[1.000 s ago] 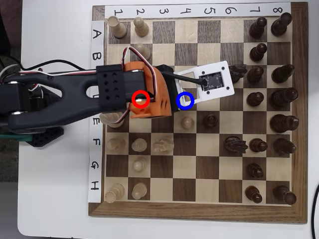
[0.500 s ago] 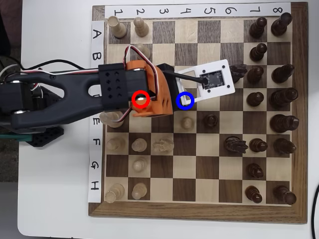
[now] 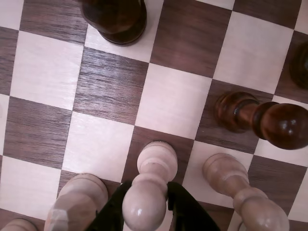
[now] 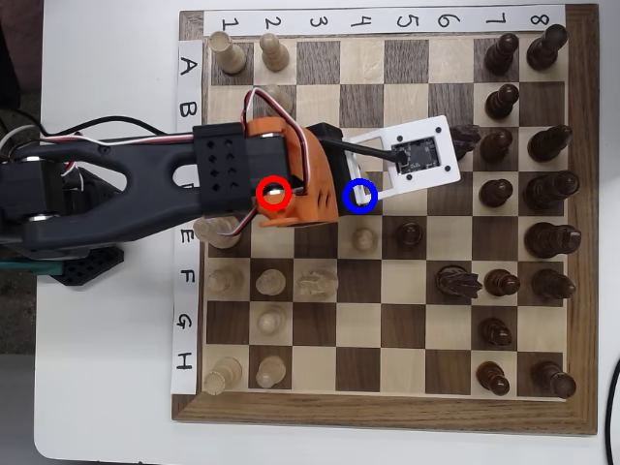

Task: Move the piece to destination

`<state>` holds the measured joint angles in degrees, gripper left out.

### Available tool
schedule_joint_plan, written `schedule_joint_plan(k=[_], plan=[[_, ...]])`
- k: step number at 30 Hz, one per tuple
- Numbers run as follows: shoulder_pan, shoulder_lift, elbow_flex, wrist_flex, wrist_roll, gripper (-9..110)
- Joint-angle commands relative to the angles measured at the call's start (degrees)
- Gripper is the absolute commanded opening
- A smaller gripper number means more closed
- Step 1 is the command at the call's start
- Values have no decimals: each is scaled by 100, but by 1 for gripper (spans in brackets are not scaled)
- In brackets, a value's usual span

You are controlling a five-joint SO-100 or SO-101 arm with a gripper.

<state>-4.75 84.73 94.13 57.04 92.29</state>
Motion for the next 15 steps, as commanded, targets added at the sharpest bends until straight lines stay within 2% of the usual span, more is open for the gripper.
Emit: schedule_joint_plan(k=[1,15], plan=[[44,9,-229,-97,26,2],[44,0,-123,-79,-70,5]])
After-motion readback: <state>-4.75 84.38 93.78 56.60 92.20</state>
